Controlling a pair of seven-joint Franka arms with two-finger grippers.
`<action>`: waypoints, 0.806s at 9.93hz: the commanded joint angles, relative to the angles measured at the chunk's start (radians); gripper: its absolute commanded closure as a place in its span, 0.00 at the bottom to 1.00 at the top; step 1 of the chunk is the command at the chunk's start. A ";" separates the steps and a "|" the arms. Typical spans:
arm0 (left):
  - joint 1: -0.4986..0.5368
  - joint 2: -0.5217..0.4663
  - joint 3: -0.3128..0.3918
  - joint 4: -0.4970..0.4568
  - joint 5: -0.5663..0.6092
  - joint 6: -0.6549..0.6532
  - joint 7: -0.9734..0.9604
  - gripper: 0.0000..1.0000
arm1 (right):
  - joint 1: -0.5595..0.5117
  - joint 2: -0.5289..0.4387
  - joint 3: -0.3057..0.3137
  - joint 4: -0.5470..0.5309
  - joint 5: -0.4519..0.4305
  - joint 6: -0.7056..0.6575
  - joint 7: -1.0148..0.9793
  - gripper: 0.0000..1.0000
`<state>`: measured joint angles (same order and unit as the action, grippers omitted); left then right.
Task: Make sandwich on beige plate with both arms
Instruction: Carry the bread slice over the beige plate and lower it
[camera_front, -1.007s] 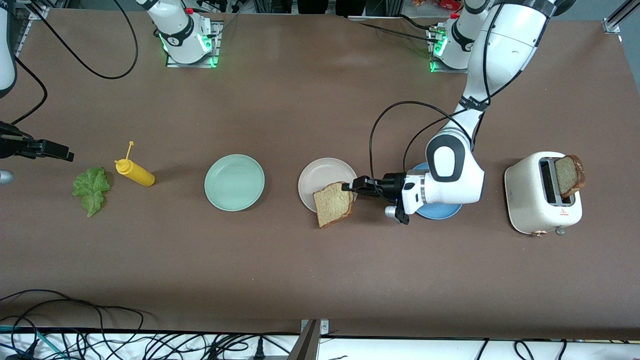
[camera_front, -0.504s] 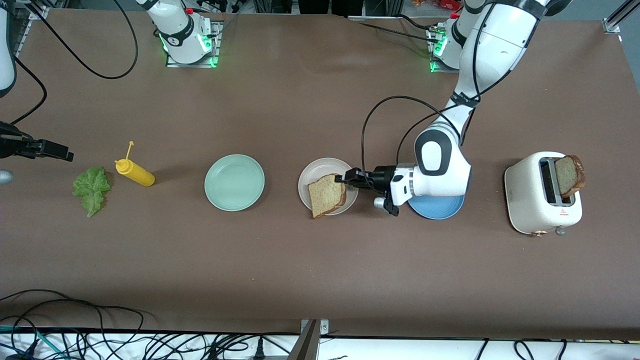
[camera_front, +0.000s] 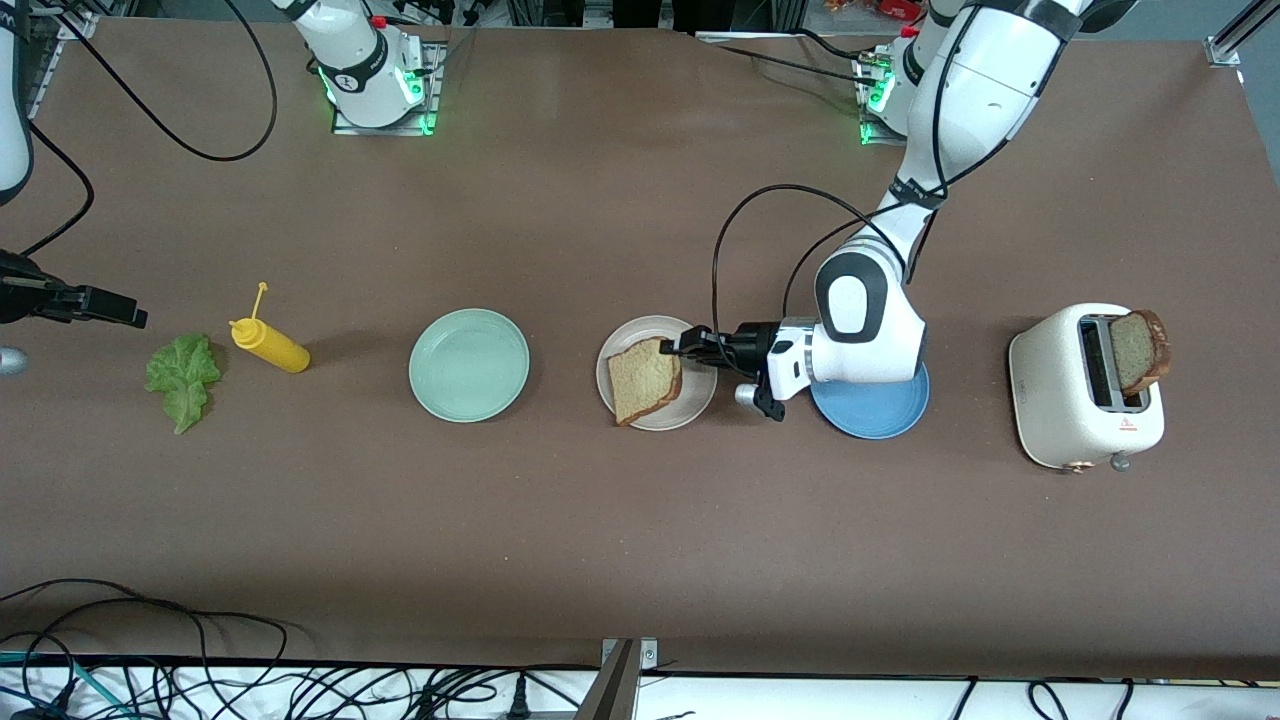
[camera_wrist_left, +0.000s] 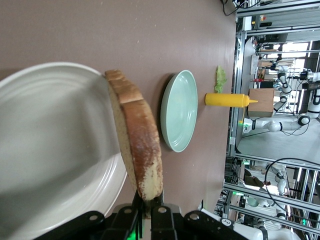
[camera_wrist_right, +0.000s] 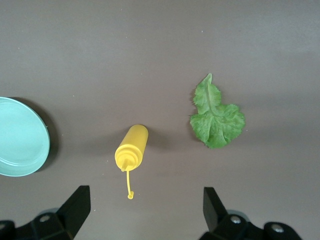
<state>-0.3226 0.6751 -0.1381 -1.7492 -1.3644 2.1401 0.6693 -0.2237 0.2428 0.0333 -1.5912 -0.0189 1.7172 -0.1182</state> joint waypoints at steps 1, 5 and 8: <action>-0.009 -0.038 0.000 -0.058 -0.051 0.018 0.056 1.00 | -0.012 0.012 -0.004 0.030 -0.025 -0.014 0.035 0.00; -0.018 -0.037 0.000 -0.065 -0.048 0.023 0.059 1.00 | -0.028 0.053 -0.053 0.030 -0.027 -0.014 0.048 0.00; -0.015 -0.029 0.002 -0.073 -0.038 0.023 0.076 0.95 | -0.032 0.102 -0.088 0.028 -0.067 -0.007 0.029 0.00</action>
<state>-0.3294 0.6740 -0.1424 -1.7867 -1.3648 2.1482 0.7032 -0.2483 0.3154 -0.0545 -1.5872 -0.0518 1.7166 -0.0843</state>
